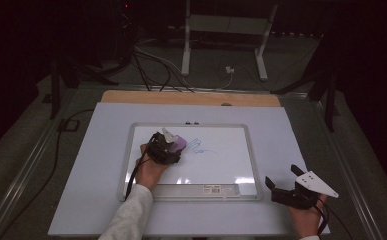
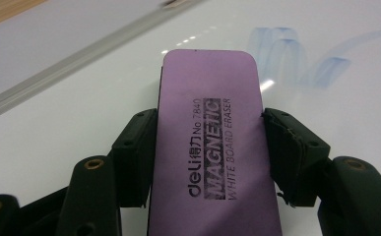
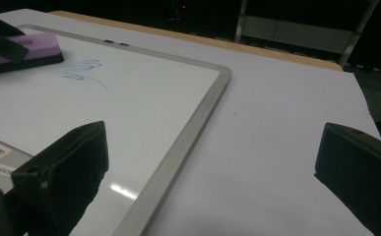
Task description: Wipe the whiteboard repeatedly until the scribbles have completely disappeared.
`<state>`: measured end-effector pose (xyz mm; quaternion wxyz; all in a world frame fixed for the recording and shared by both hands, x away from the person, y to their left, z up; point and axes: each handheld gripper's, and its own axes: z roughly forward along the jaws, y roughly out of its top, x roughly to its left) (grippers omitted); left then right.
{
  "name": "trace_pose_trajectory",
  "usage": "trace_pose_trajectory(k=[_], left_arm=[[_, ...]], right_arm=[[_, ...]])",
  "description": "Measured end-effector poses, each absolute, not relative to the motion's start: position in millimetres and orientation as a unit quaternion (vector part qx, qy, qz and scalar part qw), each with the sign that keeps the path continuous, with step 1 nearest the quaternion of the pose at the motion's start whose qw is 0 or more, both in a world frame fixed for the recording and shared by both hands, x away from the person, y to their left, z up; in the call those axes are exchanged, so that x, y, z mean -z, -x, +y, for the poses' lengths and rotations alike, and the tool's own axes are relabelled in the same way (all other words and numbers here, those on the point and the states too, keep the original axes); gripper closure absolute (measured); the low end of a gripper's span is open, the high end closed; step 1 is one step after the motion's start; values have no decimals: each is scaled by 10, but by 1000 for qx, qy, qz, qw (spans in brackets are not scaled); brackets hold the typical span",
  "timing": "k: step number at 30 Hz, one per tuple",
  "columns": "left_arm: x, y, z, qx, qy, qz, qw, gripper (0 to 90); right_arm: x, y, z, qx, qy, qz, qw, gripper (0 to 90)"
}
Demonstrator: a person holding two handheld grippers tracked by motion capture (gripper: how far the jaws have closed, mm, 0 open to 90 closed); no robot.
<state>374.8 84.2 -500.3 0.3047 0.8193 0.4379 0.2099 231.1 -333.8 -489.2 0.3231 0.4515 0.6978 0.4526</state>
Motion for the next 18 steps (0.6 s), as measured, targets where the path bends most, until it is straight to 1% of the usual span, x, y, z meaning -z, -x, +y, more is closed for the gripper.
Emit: trace_pose_trajectory(k=[2, 3, 6, 10, 14, 18], left_arm=[[5006, -3760, 851, -204, -814, 448, 308, 420], [5004, -3750, 832, -209, -816, 444, 305, 420], [5006, -3712, 757, -201, -822, 433, 311, 420], [5004, -3613, 600, -187, -838, 401, 321, 420], [5005, -3511, 456, -153, -856, 360, 338, 420], [5010, -3515, 449, -155, -856, 357, 340, 420]], right_arm=[[4895, -2314, -3334, -452, -451, 698, 323, 2], [4895, -2314, -3330, -452, -451, 699, 322, 2], [4897, -2318, -3320, -451, -450, 700, 322, 2], [4898, -2319, -3312, -451, -449, 701, 322, 2], [4899, -2319, -3314, -451, -449, 701, 322, 2], [4896, -2316, -3318, -451, -450, 700, 322, 2]])
